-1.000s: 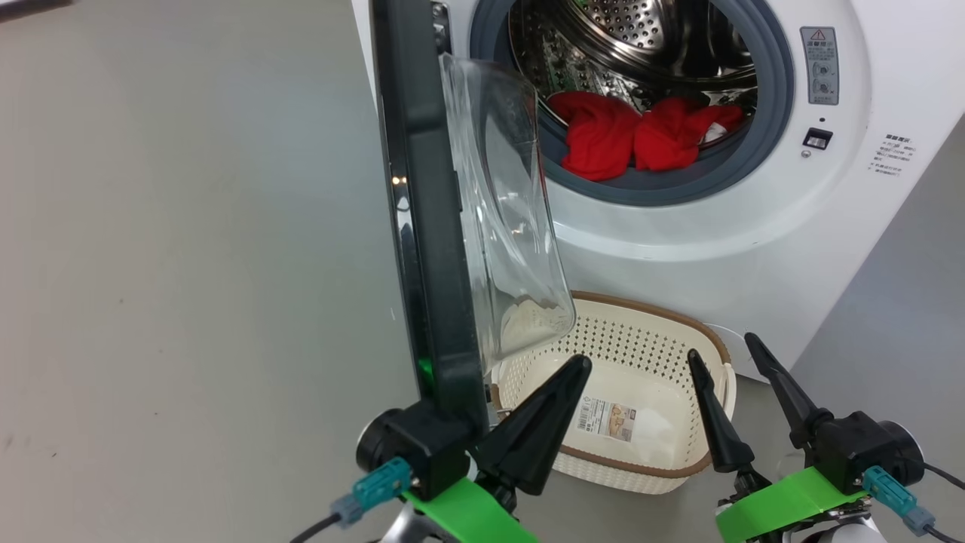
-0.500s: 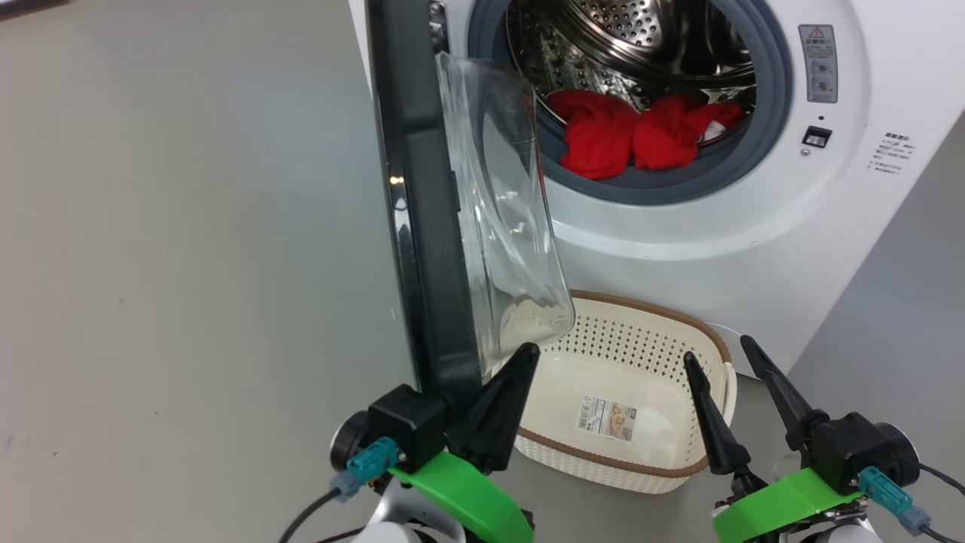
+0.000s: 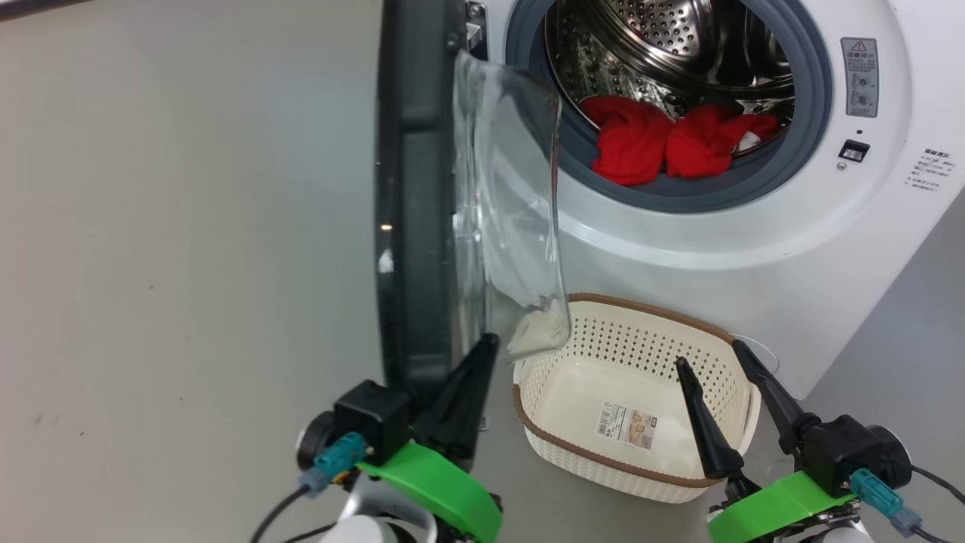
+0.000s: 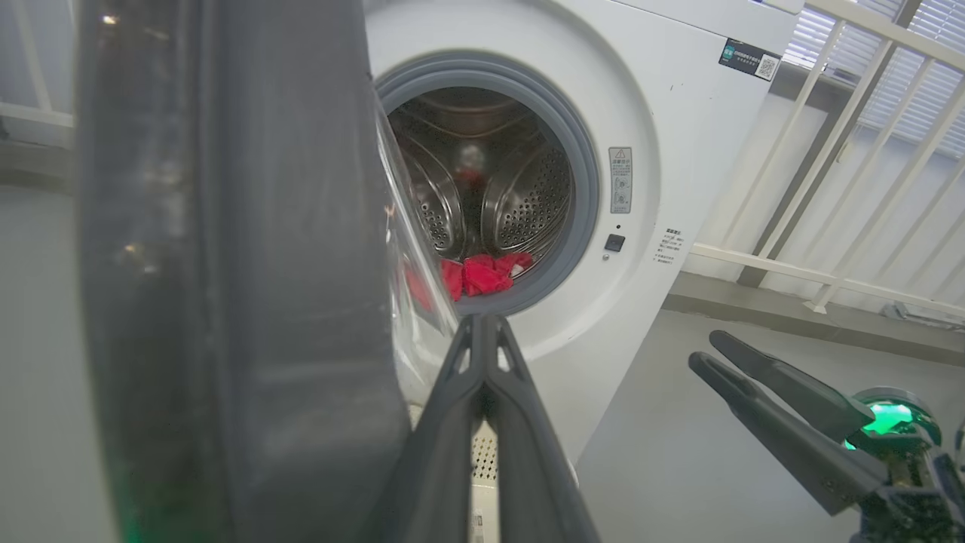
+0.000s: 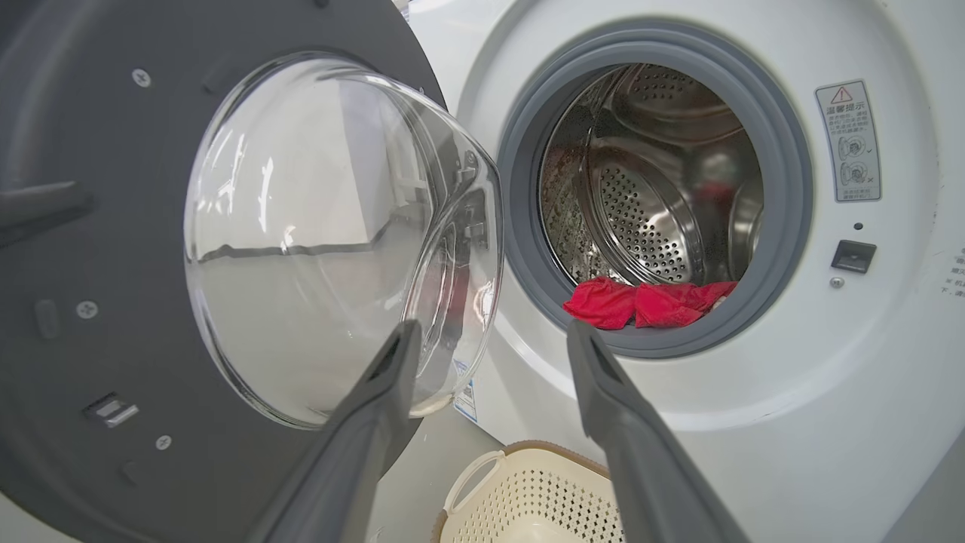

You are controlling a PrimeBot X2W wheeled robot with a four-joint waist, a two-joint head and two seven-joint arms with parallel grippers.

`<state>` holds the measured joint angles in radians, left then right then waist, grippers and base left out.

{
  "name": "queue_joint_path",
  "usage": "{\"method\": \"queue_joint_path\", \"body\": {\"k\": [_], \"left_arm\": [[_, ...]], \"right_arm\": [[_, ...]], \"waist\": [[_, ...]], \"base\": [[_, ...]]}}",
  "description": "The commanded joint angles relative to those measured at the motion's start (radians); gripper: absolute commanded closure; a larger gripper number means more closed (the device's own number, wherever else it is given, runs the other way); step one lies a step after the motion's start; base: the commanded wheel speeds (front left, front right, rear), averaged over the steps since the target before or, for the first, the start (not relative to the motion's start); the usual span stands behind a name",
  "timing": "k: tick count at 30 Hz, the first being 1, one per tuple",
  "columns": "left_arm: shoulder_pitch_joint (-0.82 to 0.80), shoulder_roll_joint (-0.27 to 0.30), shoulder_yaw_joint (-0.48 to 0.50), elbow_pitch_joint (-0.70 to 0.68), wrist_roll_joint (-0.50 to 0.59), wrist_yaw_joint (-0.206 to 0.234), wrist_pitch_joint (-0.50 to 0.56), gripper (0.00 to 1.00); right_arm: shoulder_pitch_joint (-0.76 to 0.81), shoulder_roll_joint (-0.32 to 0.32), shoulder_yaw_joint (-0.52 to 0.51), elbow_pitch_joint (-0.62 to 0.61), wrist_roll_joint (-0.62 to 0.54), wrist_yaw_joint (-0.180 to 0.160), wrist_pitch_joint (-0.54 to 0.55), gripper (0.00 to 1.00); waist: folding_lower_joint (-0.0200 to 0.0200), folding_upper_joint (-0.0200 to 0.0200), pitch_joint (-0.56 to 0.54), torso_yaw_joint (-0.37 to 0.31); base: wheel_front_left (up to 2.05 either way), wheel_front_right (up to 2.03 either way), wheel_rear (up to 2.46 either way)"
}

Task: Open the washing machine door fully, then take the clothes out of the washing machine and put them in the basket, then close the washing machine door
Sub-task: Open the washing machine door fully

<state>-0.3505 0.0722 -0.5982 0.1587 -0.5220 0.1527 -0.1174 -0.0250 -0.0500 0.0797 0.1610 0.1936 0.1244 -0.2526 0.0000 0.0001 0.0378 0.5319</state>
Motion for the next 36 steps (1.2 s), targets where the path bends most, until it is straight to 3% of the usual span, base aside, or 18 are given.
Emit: {"method": "queue_joint_path", "body": {"k": [1, 21, 36], "left_arm": [[-0.017, 0.034, 0.068, -0.021, -0.005, 0.026, -0.012, 1.0], [0.041, 0.131, 0.231, -0.035, -0.04, 0.125, -0.071, 1.0], [0.032, 0.163, 0.313, 0.013, -0.046, 0.16, -0.116, 1.0]], "right_arm": [[-0.035, 0.0, 0.028, -0.02, 0.01, 0.006, -0.009, 0.0], [-0.027, 0.0, 0.034, -0.013, -0.007, 0.006, -0.009, 0.0], [-0.024, 0.0, 0.015, -0.022, -0.035, 0.006, -0.009, 0.0]], "waist": [[0.0, -0.0001, 0.002, 0.001], [0.0, -0.0001, 0.014, 0.001], [0.0, -0.0001, 0.049, 0.004]], "base": [[0.0, 0.0, 0.0], [0.0, 0.0, 0.0], [0.0, 0.0, 0.0]]}}
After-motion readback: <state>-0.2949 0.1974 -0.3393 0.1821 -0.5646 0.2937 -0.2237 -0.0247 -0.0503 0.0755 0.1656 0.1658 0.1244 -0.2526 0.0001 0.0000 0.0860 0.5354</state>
